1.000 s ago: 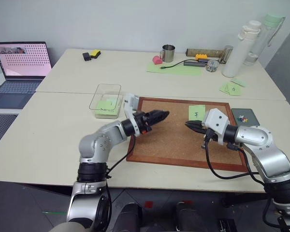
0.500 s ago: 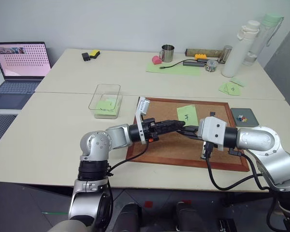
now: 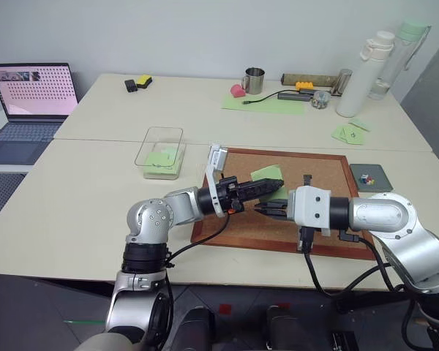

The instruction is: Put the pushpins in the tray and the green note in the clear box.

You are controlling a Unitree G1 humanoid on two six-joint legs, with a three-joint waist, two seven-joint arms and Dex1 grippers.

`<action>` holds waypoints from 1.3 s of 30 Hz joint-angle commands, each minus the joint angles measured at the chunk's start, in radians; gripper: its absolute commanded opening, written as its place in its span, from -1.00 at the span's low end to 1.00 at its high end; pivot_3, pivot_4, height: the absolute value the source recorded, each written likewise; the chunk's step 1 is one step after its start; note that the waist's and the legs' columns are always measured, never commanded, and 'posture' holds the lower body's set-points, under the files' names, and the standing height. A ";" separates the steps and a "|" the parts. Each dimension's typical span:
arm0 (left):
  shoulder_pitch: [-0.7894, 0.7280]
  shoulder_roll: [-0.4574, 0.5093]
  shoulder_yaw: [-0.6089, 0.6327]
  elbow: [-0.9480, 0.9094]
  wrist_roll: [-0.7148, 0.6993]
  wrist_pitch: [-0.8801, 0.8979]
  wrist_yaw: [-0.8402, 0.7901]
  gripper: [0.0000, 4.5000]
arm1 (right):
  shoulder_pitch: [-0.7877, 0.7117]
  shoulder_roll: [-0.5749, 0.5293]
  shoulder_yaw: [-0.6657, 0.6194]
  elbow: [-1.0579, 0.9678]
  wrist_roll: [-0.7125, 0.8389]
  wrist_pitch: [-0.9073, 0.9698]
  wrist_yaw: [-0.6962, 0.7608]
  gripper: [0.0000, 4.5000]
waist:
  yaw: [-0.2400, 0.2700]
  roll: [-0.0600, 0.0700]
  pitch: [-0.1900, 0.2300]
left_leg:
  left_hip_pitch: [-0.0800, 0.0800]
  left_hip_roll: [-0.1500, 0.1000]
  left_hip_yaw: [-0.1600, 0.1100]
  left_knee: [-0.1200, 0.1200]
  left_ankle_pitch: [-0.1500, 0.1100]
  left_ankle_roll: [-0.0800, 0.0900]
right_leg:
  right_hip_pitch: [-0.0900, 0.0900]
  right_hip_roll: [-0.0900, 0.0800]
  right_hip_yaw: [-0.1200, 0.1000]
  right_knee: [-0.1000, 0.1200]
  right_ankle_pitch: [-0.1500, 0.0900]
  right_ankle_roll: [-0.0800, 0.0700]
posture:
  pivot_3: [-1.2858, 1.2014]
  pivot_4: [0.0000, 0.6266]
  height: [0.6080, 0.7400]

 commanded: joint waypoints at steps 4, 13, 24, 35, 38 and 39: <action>-0.035 -0.005 -0.021 0.030 0.014 -0.056 -0.025 -0.99 | -0.024 -0.016 -0.023 0.004 0.002 -0.017 0.013 -1.00 | 0.003 0.000 0.000 | 0.000 0.000 0.000 0.000 0.000 0.000 | 0.000 0.000 0.000 0.000 0.000 0.000 | 0.03 -0.52 1.00; -0.034 -0.015 -0.046 0.056 0.092 -0.121 0.034 -0.99 | -0.041 -0.008 -0.025 0.013 0.001 -0.027 0.006 -1.00 | 0.004 0.000 0.000 | 0.000 0.000 0.000 0.000 0.000 0.000 | 0.000 0.000 0.000 0.000 0.000 0.000 | 0.03 -0.52 1.00; -0.072 -0.002 -0.082 0.112 0.257 -0.299 0.061 -0.99 | -0.050 0.031 -0.166 -0.048 0.154 0.161 -0.079 -1.00 | 0.016 0.000 0.000 | -0.001 0.000 0.000 0.000 0.000 0.000 | -0.001 0.000 0.000 0.000 0.000 0.000 | 0.03 -0.52 1.00; -0.065 0.057 -0.401 -0.124 0.586 -0.700 -0.040 -0.99 | 0.003 0.176 -0.627 0.448 0.116 0.272 -0.562 -1.00 | 0.034 0.000 0.000 | -0.001 -0.001 0.003 -0.001 0.000 0.000 | 0.000 -0.002 0.002 -0.002 -0.001 -0.002 | 0.03 -0.52 1.00; -0.094 0.050 -0.444 -0.081 0.671 -0.783 -0.023 -0.99 | -0.020 0.150 -0.643 0.624 0.092 0.193 -0.564 -1.00 | 0.035 0.000 0.000 | -0.001 0.000 0.005 -0.001 0.000 0.000 | -0.001 -0.002 0.003 -0.002 -0.001 -0.003 | 0.03 -0.52 1.00; -0.105 0.046 -0.460 -0.057 0.706 -0.817 -0.016 -0.99 | -0.035 0.138 -0.636 0.703 0.082 0.153 -0.550 -1.00 | 0.027 0.001 0.000 | -0.001 0.000 0.005 -0.001 0.000 0.000 | -0.001 -0.002 0.003 -0.002 0.000 -0.002 | 0.03 -0.52 1.00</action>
